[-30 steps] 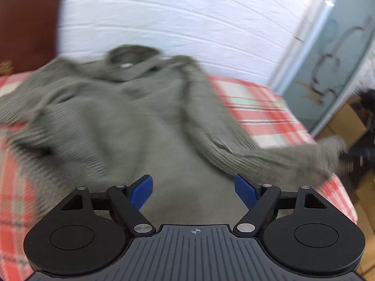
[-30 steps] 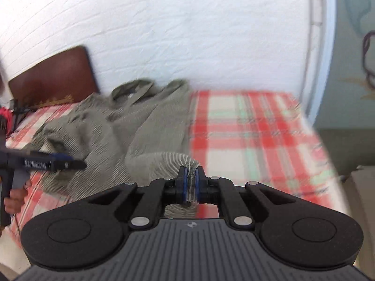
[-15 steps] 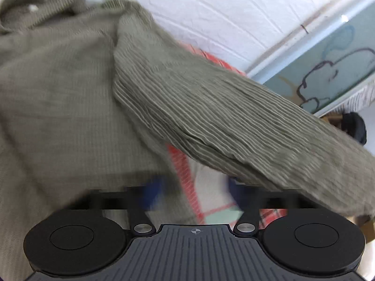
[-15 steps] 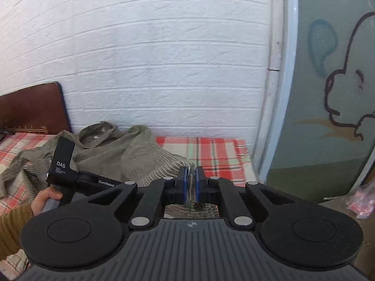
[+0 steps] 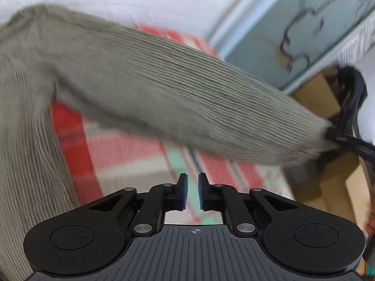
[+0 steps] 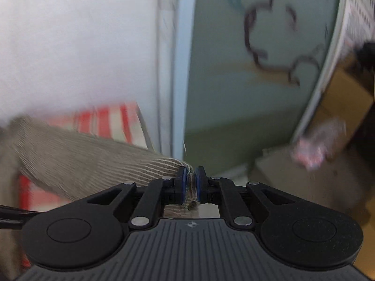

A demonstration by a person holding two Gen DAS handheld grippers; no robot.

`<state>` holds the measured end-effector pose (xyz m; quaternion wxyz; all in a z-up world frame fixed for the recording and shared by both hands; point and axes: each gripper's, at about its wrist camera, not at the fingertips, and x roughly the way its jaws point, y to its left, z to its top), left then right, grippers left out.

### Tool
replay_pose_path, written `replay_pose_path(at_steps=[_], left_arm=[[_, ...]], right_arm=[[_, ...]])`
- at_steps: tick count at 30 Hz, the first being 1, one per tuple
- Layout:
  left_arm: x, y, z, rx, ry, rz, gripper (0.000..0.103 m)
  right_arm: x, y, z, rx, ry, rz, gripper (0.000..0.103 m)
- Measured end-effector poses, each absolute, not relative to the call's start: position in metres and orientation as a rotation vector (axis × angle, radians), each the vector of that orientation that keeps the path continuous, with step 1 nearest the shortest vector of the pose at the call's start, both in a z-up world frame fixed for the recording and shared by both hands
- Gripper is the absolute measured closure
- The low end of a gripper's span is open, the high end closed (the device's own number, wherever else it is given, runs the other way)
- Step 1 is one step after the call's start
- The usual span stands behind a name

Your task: Fold clothes

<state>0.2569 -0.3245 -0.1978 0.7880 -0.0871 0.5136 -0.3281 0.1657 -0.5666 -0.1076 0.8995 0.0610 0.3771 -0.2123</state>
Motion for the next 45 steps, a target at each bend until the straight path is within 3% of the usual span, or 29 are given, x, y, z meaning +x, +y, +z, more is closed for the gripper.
replay_pose_path(at_steps=[3, 5, 7, 8, 9, 14, 19, 25, 28, 29, 30, 31, 43, 44, 45], left_arm=[[0.243, -0.302, -0.188, -0.156, 1.092, -0.741, 0.048], [0.231, -0.273, -0.165, -0.132, 1.007, -0.771, 0.043], [0.22, -0.234, -0.138, -0.122, 0.909, -0.718, 0.035], [0.215, -0.214, -0.125, -0.122, 0.861, -0.677, 0.029], [0.21, -0.194, -0.113, -0.121, 0.813, -0.634, 0.022], [0.178, -0.07, -0.093, -0.083, 0.675, -0.192, 0.021], [0.174, 0.025, -0.121, -0.241, 0.792, -0.005, 0.022], [0.193, 0.044, -0.148, -0.346, 0.846, -0.023, 0.022], [0.214, 0.036, -0.163, -0.364, 0.878, -0.05, 0.03], [0.219, 0.033, -0.167, -0.358, 0.89, -0.06, 0.05], [0.224, 0.032, -0.17, -0.356, 0.91, -0.073, 0.091], [0.227, 0.032, -0.174, -0.355, 0.929, -0.087, 0.097], [0.202, 0.046, -0.072, -0.367, 0.691, -0.16, 0.099], [0.203, 0.047, -0.065, -0.363, 0.677, -0.152, 0.099], [0.205, 0.049, -0.061, -0.362, 0.669, -0.145, 0.099]], right_arm=[[0.167, -0.563, -0.141, 0.135, 0.885, -0.46, 0.084], [0.151, -0.542, -0.132, 0.105, 0.797, -0.446, 0.077], [0.136, -0.514, -0.112, 0.081, 0.686, -0.399, 0.043], [0.13, -0.498, -0.102, 0.068, 0.637, -0.365, 0.04], [0.127, -0.48, -0.093, 0.052, 0.615, -0.3, 0.04], [0.121, -0.385, -0.083, 0.015, 0.608, 0.12, 0.039], [0.138, -0.288, -0.108, -0.074, 0.699, 0.394, 0.039], [0.139, -0.236, -0.117, -0.103, 0.751, 0.474, 0.037], [0.129, -0.229, -0.121, -0.114, 0.779, 0.477, 0.034], [0.124, -0.228, -0.123, -0.123, 0.791, 0.473, 0.034], [0.12, -0.227, -0.126, -0.133, 0.803, 0.468, 0.034], [0.112, -0.226, -0.128, -0.15, 0.81, 0.47, 0.034], [0.058, -0.154, -0.166, -0.491, 0.705, 0.594, 0.035], [0.057, -0.15, -0.171, -0.546, 0.696, 0.575, 0.037], [0.055, -0.147, -0.175, -0.6, 0.687, 0.556, 0.052]])
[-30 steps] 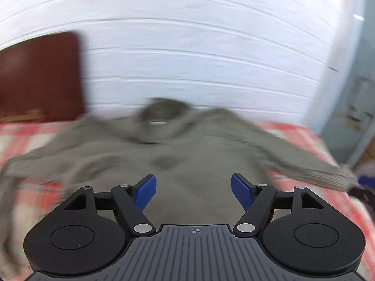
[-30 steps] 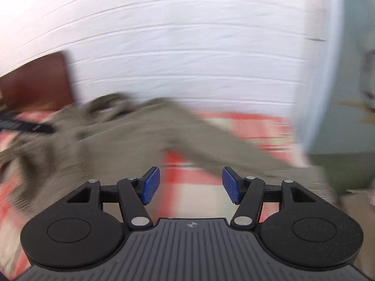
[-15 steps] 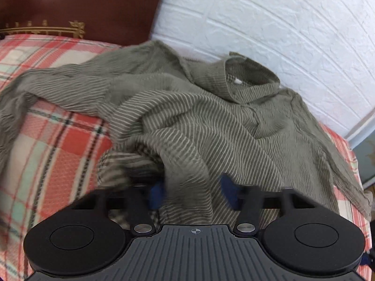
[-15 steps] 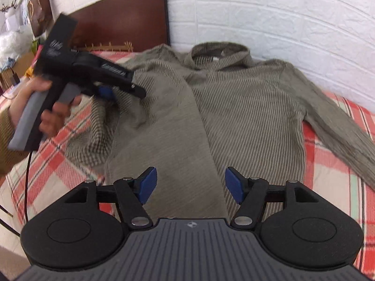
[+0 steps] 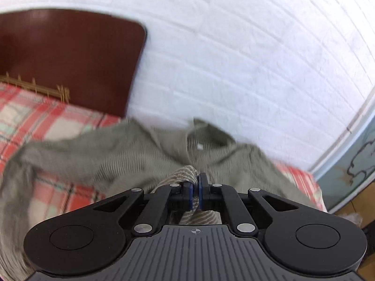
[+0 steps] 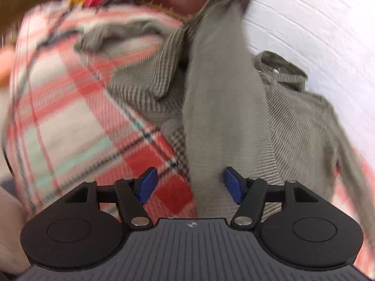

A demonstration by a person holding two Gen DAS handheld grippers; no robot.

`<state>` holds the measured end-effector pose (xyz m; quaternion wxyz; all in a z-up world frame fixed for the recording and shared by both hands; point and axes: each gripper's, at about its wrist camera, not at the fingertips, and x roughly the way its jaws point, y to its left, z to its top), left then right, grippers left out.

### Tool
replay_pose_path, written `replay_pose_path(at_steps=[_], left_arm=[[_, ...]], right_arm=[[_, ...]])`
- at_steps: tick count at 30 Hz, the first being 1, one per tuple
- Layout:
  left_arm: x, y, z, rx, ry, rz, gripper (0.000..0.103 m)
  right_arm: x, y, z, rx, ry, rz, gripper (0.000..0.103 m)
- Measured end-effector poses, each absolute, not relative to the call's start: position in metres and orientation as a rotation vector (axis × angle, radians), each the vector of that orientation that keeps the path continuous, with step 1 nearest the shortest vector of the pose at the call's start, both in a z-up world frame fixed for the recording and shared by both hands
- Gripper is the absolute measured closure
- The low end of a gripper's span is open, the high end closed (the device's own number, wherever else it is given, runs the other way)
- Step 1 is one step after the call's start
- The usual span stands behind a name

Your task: Fold clothes

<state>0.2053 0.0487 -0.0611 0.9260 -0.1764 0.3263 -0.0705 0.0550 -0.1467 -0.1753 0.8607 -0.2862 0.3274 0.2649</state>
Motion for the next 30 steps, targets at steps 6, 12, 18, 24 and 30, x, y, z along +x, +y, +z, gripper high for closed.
replay_pose_path(at_steps=[6, 12, 18, 24, 30], left_arm=[[0.217, 0.048, -0.058, -0.317, 0.669, -0.113, 0.099], [0.236, 0.045, -0.054, -0.262, 0.643, -0.084, 0.099], [0.292, 0.041, -0.061, -0.248, 0.629, -0.016, 0.096], [0.34, 0.057, -0.127, -0.279, 0.84, 0.021, 0.069], [0.263, 0.097, -0.11, -0.22, 0.759, -0.058, 0.035]], right_arm=[[0.067, -0.171, -0.141, -0.538, 0.703, 0.523, 0.101], [0.131, -0.213, -0.081, -0.365, 0.697, 0.459, 0.101], [0.216, -0.238, -0.074, -0.22, 0.706, 0.322, 0.101], [0.283, -0.255, -0.135, -0.061, 0.932, 0.206, 0.056], [0.224, -0.28, -0.112, 0.038, 0.814, 0.267, 0.048]])
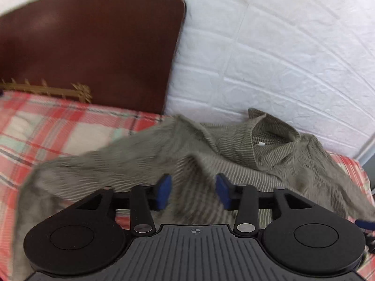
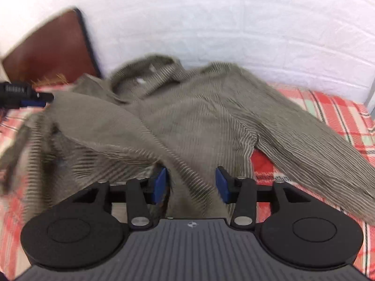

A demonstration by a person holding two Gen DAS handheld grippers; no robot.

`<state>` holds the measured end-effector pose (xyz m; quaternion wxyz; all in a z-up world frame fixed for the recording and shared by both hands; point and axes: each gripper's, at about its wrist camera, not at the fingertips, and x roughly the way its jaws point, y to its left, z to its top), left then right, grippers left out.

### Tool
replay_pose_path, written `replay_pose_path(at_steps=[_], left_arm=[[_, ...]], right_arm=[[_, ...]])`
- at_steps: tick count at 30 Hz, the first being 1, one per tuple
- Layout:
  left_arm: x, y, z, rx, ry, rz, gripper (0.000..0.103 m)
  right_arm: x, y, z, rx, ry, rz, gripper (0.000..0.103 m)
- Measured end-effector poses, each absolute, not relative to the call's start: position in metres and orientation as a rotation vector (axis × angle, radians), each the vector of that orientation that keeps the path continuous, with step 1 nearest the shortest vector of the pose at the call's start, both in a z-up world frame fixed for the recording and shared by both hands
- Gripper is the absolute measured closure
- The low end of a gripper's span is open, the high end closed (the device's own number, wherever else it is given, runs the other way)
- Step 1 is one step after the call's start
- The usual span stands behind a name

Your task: Fold clothes

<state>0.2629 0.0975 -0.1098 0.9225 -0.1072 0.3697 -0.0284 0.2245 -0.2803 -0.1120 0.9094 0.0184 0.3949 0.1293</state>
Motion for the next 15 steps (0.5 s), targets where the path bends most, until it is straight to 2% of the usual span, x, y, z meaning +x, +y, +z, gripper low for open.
replay_pose_path(at_steps=[4, 10, 15], left_arm=[[0.193, 0.113, -0.099, -0.189, 0.709, -0.078, 0.021], [0.149, 0.102, -0.152, -0.179, 0.819, -0.086, 0.021], [0.153, 0.086, -0.176, -0.246, 0.859, -0.156, 0.02]], right_arm=[[0.18, -0.278, -0.103, 0.062, 0.758, 0.353, 0.045], [0.138, -0.24, -0.122, -0.033, 0.771, 0.417, 0.045], [0.108, -0.226, -0.128, -0.082, 0.762, 0.412, 0.045]])
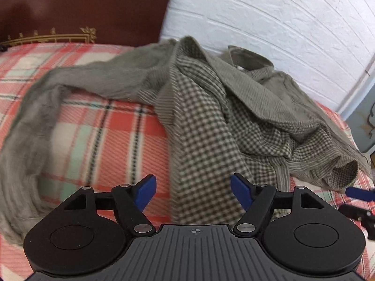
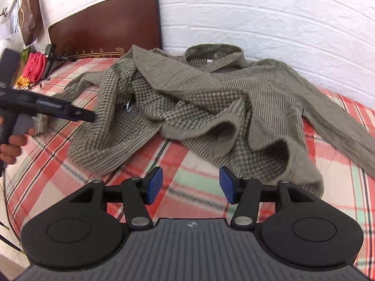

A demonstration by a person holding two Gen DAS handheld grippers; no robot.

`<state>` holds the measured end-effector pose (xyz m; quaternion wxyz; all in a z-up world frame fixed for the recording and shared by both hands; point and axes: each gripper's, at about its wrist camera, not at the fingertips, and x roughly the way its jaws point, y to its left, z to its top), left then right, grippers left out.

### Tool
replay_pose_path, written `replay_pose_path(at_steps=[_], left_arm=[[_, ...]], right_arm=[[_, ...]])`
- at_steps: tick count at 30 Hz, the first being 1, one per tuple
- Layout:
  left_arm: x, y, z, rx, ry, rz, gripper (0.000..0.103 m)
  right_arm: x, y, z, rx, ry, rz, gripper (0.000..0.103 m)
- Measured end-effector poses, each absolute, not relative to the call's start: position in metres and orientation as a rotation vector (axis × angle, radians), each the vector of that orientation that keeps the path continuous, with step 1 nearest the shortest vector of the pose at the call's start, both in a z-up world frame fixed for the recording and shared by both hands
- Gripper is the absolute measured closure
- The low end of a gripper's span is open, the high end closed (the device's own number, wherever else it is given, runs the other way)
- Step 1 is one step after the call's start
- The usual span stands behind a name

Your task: Fold clothes

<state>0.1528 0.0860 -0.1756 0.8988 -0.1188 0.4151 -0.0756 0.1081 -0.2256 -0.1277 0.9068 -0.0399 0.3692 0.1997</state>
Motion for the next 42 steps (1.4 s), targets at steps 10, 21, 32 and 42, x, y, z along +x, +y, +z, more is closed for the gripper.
replay_pose_path(at_steps=[10, 21, 32, 42], left_arm=[[0.135, 0.086, -0.159, -0.385, 0.806, -0.179, 0.103], [0.07, 0.105, -0.136, -0.4, 0.74, -0.096, 0.103], [0.058, 0.111, -0.137, -0.426, 0.753, -0.086, 0.103], [0.016, 0.099, -0.133, -0.38, 0.799, -0.125, 0.103]], right_arm=[[0.11, -0.208, -0.148, 0.217, 0.857, 0.573, 0.044], [0.132, -0.163, -0.189, 0.459, 0.91, 0.68, 0.042], [0.15, -0.164, -0.193, 0.592, 0.895, 0.789, 0.102], [0.097, -0.228, -0.129, 0.54, 0.765, 0.892, 0.103]])
